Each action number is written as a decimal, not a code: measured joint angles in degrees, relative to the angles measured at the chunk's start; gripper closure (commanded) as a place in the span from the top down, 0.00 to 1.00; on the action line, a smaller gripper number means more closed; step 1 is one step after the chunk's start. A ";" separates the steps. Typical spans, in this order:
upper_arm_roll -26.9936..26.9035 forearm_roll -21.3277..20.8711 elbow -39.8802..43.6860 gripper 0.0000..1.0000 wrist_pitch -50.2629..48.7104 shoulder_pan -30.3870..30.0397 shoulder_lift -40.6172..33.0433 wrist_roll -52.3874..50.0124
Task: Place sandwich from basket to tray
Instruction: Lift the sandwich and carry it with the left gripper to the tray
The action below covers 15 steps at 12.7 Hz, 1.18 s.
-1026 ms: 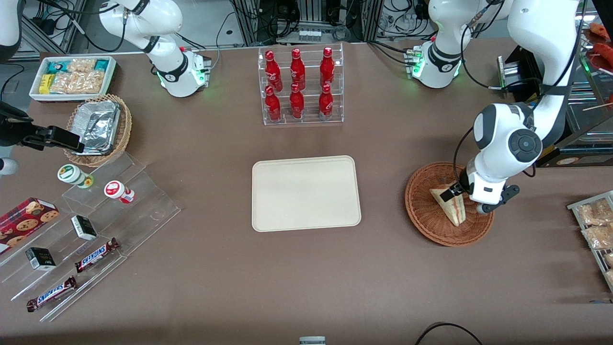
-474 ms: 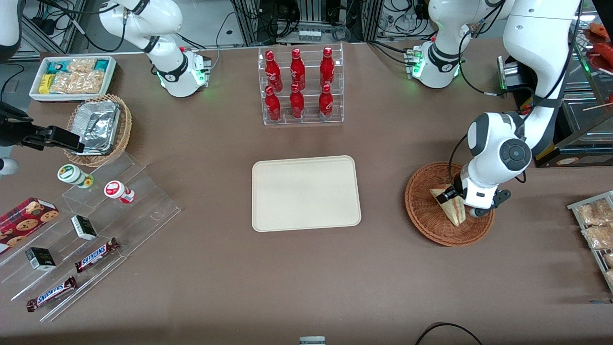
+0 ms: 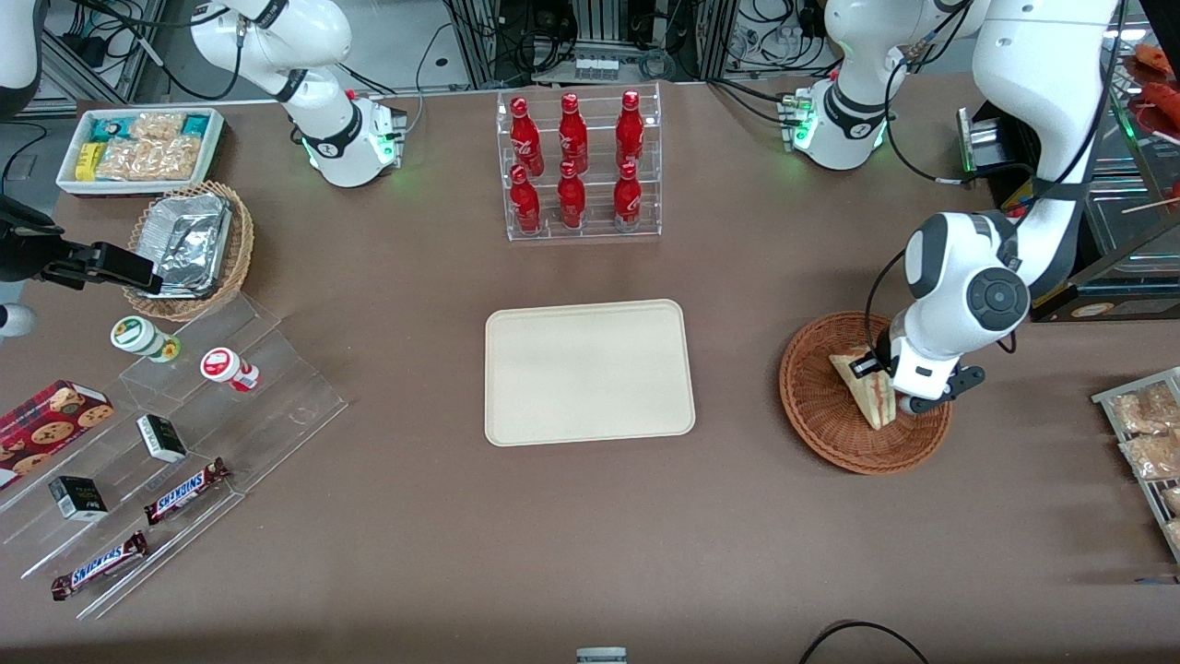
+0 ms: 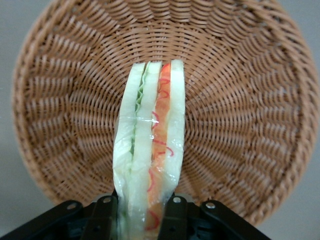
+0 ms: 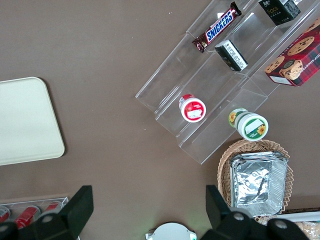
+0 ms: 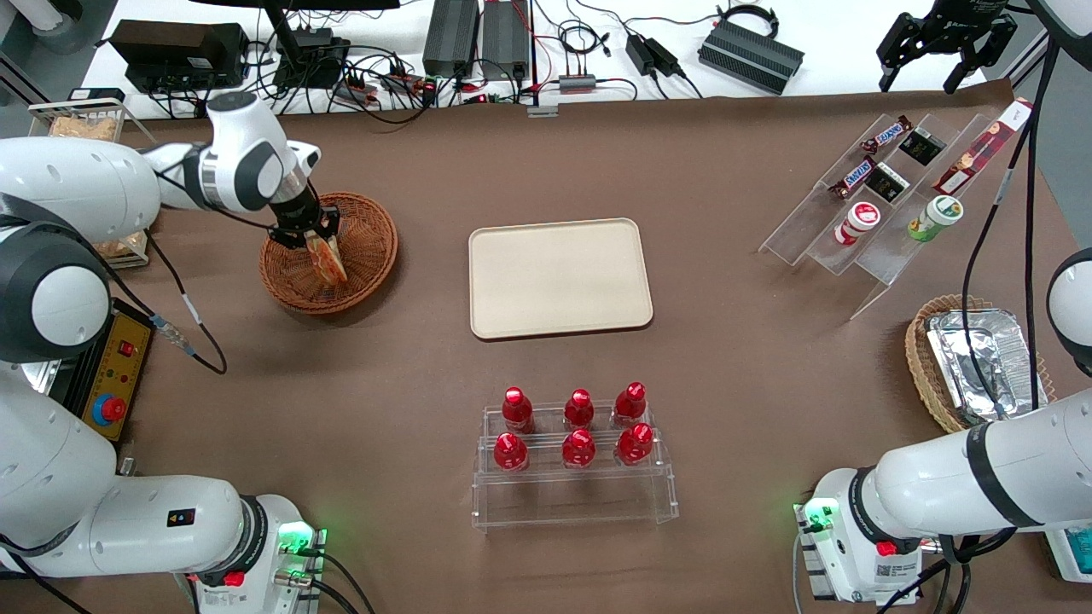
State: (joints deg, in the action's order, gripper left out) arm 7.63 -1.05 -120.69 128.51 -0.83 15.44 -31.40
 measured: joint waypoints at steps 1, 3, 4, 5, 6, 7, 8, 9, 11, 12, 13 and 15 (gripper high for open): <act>0.31 0.00 2.89 0.00 -4.27 0.12 -0.40 1.10; 1.03 0.00 9.31 0.00 -12.76 1.60 -0.59 3.51; 1.17 0.00 11.74 0.00 -15.48 3.20 -0.55 3.91; 1.26 0.00 13.09 0.00 -16.57 5.07 -0.42 3.96; 1.33 0.00 13.77 0.00 -16.66 7.04 -0.09 3.98; 1.39 0.01 14.36 0.00 -16.66 8.81 0.48 4.00; 1.45 0.01 15.24 0.00 -16.64 10.38 1.32 3.99; 1.49 0.02 16.46 0.00 -16.63 12.13 2.35 3.68; 1.52 0.02 19.77 0.00 -16.61 16.27 5.16 0.82; 1.53 0.02 21.98 0.00 -16.62 18.44 7.03 -0.57; 1.54 0.02 24.13 0.00 -16.62 20.42 8.92 -1.51; 1.56 0.04 28.08 0.00 -16.59 23.48 12.54 -3.15</act>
State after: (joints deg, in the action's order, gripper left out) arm 9.19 -1.01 -92.61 111.92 22.65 27.98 -34.55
